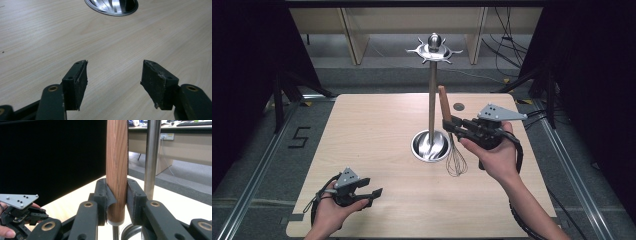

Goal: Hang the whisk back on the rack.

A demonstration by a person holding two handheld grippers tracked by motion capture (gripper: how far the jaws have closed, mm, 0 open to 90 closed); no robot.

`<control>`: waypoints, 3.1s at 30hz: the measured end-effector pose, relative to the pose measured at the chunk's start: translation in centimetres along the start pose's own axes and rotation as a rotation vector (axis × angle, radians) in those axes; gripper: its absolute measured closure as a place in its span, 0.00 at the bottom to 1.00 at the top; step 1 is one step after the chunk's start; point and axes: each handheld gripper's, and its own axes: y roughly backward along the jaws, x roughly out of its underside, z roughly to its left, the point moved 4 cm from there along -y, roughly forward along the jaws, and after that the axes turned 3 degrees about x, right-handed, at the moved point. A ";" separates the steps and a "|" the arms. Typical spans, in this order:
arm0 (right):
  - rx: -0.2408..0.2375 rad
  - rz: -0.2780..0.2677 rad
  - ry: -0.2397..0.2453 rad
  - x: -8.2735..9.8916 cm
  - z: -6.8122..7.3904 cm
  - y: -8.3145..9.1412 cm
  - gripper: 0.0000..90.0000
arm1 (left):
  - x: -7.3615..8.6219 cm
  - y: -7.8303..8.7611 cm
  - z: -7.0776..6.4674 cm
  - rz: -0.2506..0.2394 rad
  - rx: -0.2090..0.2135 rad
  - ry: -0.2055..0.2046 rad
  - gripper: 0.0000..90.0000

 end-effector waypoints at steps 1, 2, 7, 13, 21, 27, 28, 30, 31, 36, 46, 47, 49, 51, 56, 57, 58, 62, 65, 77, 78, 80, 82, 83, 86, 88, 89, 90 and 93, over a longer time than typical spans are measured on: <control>0.003 0.007 -0.010 -0.1 0.1 0.1 0.82 | 0.0 0.0 0.0 0.000 0.000 0.000 0.41; 0.005 0.002 0.009 -0.2 0.0 0.0 0.82 | 0.0 0.0 0.0 -0.002 -0.001 0.000 0.41; -0.001 -0.005 -0.002 -0.5 0.0 -0.4 0.82 | 0.0 0.1 0.0 0.003 0.002 -0.002 0.41; 0.005 -0.008 -0.005 -0.9 0.1 -0.7 0.82 | 0.0 0.0 -0.1 -0.011 0.005 0.010 0.41; 0.009 -0.019 0.014 -1.4 0.1 -1.1 0.81 | 0.0 0.1 0.0 0.002 0.004 -0.004 0.41; -0.001 -0.016 -0.005 -1.7 0.2 -1.2 0.82 | 0.0 0.1 0.0 0.001 0.004 -0.004 0.41; 0.001 -0.022 0.002 -1.7 0.1 -1.2 0.82 | 0.0 0.1 0.0 0.002 0.004 -0.005 0.41; 0.001 -0.024 0.009 -1.8 0.1 -1.3 0.82 | 0.0 0.2 0.0 0.002 0.003 -0.006 0.41; 0.001 -0.024 0.009 -1.8 0.1 -1.3 0.82 | 0.0 0.1 0.0 -0.005 0.005 0.002 0.41; 0.004 -0.019 0.002 -1.9 0.1 -1.3 0.82 | 0.0 0.1 0.0 -0.004 0.005 -0.003 0.41; 0.004 -0.039 0.019 -2.3 0.1 -1.7 0.82 | 0.0 0.1 0.0 -0.010 0.000 0.001 0.41; 0.004 -0.039 0.019 -2.3 0.1 -1.7 0.82 | 0.0 0.1 0.0 -0.010 0.000 0.001 0.41; 0.003 -0.016 -0.005 -2.3 0.3 -1.7 0.81 | -0.1 0.1 0.0 -0.011 0.000 0.003 0.41; 0.000 -0.019 -0.001 -2.4 0.3 -1.8 0.82 | -0.1 0.1 0.0 -0.011 0.000 0.002 0.41; -0.002 -0.021 -0.006 -2.6 0.4 -2.0 0.82 | 0.0 0.2 0.0 -0.006 0.001 -0.003 0.41; -0.002 -0.021 -0.006 -2.6 0.4 -2.0 0.82 | 0.0 0.2 0.0 -0.006 0.001 -0.003 0.41; 0.000 -0.039 0.016 -2.7 0.3 -2.1 0.82 | 0.0 0.2 0.0 -0.006 0.001 -0.003 0.41; -0.009 -0.025 0.002 -2.9 0.5 -2.2 0.82 | 0.0 0.2 0.0 -0.006 0.002 -0.003 0.41; -0.003 -0.027 0.010 -3.0 0.5 -2.3 0.82 | 0.0 0.2 0.0 -0.007 0.002 -0.003 0.41; -0.008 -0.037 0.015 -3.6 0.8 -2.7 0.82 | -0.1 0.1 -0.1 -0.019 0.003 0.009 0.41; 0.002 -0.038 0.020 -3.7 0.9 -2.7 0.82 | -0.1 0.2 0.0 -0.017 0.009 0.006 0.41; -0.004 -0.042 0.020 -3.7 0.9 -2.8 0.82 | -0.1 0.2 0.0 -0.018 0.009 0.006 0.41; -0.013 -0.035 0.025 -3.8 1.1 -2.9 0.82 | -0.1 0.2 0.0 -0.017 0.009 0.006 0.41; -0.013 -0.035 0.025 -3.8 1.1 -2.9 0.82 | -0.1 0.2 0.0 -0.017 0.009 0.005 0.41; -0.011 -0.046 0.038 -4.0 1.2 -3.1 0.82 | 0.0 0.2 -0.1 -0.016 0.010 0.021 0.41; -0.024 -0.049 0.035 -4.1 1.3 -3.2 0.82 | -0.1 0.2 0.0 -0.017 0.010 0.005 0.41; -0.024 -0.049 0.035 -4.1 1.3 -3.2 0.82 | 0.0 0.1 -0.1 -0.016 0.010 0.022 0.41; -0.017 -0.045 0.038 -4.1 1.4 -3.2 0.82 | 0.0 0.1 -0.1 -0.016 0.012 0.023 0.41; -0.023 -0.048 0.042 -4.2 1.4 -3.3 0.81 | -0.1 0.2 -0.1 -0.017 0.007 0.005 0.41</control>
